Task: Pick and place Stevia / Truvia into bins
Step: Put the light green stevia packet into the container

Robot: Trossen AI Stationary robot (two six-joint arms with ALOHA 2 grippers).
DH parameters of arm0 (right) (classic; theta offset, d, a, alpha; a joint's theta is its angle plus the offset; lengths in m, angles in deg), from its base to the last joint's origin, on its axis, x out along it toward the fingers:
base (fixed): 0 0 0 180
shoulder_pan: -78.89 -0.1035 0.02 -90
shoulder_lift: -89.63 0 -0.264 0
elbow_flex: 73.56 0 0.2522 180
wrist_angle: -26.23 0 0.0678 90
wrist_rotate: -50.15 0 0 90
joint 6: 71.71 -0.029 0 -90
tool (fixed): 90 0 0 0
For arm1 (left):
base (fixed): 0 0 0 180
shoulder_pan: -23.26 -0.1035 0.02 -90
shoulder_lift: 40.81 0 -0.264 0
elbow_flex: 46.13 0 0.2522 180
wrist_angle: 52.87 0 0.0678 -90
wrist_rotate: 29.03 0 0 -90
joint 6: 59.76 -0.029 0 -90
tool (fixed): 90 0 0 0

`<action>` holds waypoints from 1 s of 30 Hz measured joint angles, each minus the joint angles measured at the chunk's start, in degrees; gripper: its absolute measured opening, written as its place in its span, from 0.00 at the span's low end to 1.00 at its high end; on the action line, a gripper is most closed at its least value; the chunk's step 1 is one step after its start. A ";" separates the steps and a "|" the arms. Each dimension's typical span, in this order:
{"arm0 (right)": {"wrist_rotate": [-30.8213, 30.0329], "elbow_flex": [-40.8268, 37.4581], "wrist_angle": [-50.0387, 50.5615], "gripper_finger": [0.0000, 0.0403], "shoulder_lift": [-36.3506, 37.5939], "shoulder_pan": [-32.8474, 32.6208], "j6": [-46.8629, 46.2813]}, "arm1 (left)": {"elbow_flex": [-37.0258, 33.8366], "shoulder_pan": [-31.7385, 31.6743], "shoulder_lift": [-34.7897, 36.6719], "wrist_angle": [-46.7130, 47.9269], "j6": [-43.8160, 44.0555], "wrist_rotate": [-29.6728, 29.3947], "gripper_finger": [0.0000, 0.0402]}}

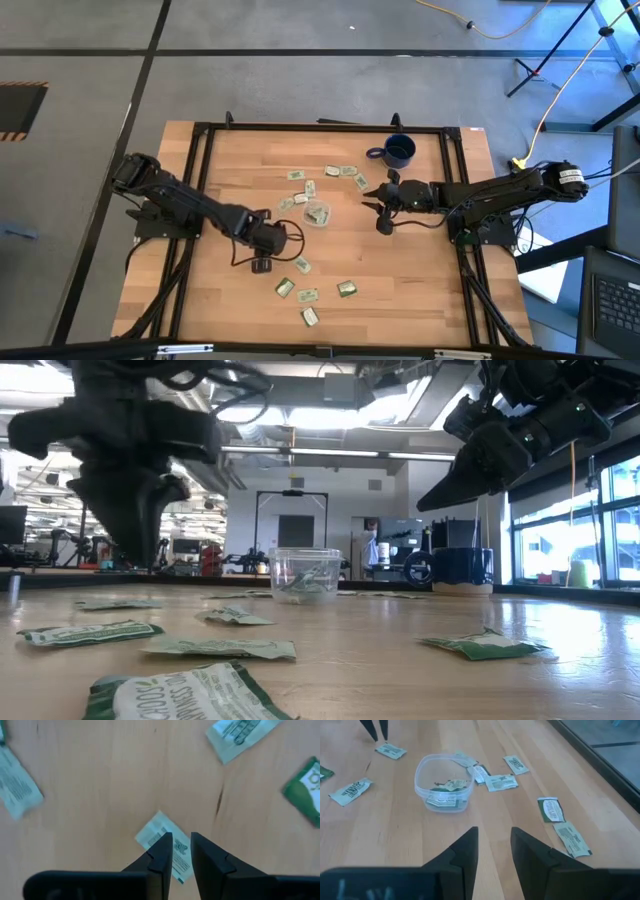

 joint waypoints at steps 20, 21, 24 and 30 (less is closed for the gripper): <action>-0.01 0.00 0.00 0.29 0.00 0.00 -0.08 | -7.54 -0.56 -0.94 -7.08 5.77 1.45 0.11; 0.00 0.00 0.00 0.29 0.00 0.00 -0.07 | -7.52 -0.56 -1.12 -7.08 5.69 1.45 0.11; 0.00 0.00 0.00 0.29 0.00 0.00 -0.02 | -7.46 -0.56 -1.29 -7.06 5.65 1.21 0.09; 0.00 0.00 0.02 0.29 0.00 -0.02 0.02 | -7.47 -0.56 -1.33 -7.04 5.63 0.99 0.04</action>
